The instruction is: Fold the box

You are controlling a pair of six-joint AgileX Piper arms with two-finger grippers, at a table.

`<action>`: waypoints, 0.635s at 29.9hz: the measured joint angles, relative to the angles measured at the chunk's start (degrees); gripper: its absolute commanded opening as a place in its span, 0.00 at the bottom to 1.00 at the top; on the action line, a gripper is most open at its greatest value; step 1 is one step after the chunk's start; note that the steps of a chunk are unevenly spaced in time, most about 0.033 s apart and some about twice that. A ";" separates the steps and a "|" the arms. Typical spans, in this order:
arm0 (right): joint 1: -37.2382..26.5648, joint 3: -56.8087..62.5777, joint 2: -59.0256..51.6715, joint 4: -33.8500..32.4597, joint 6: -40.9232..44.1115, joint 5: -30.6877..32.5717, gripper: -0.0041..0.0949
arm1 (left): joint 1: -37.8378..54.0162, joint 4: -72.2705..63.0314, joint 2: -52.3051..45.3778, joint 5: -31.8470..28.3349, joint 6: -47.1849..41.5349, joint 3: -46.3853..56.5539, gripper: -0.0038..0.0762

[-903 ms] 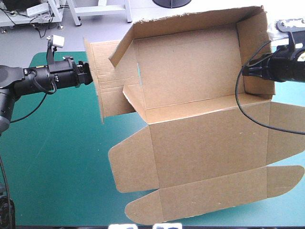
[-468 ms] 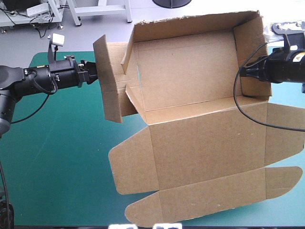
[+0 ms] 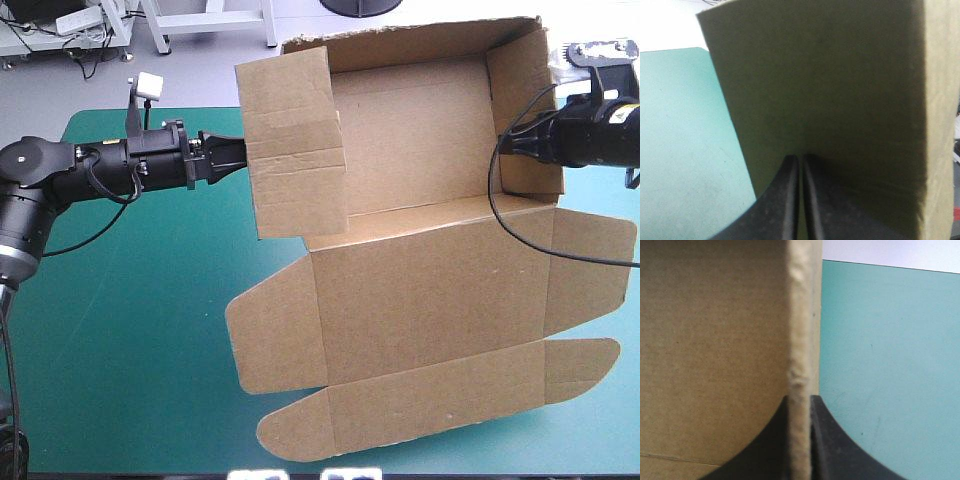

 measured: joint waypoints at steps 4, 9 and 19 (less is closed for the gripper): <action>0.00 0.00 1.01 -0.01 -0.11 0.00 0.04 | 0.00 -1.10 0.00 0.00 0.00 0.00 0.41; 0.00 0.00 2.39 -0.06 -0.42 -0.43 0.04 | 0.00 -1.47 0.00 0.00 0.00 0.00 0.55; 0.00 0.00 3.91 0.07 -0.46 -1.29 0.04 | 0.00 -1.87 0.00 0.00 0.00 0.00 0.55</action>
